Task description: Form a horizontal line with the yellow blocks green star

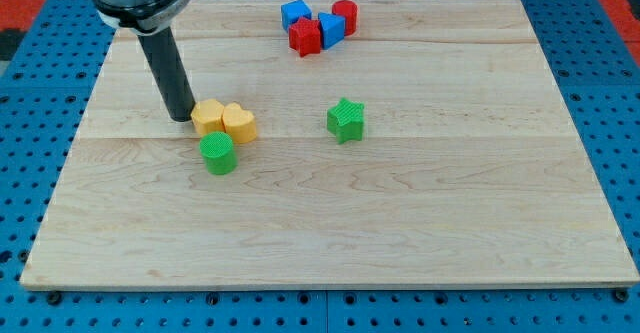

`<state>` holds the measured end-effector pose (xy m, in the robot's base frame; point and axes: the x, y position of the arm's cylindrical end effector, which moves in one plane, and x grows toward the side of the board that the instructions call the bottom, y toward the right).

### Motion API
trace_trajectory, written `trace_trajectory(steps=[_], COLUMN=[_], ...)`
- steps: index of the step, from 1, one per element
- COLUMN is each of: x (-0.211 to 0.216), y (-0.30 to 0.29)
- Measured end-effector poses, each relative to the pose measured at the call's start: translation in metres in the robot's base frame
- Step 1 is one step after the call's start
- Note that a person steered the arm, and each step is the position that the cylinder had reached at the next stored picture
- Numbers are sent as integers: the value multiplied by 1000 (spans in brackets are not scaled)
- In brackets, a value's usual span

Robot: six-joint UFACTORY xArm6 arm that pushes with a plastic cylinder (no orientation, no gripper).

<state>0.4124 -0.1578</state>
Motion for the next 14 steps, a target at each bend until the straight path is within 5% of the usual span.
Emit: trace_trajectory(steps=[3, 8, 11, 14], x=[36, 38, 13, -24], y=[6, 108, -25, 31])
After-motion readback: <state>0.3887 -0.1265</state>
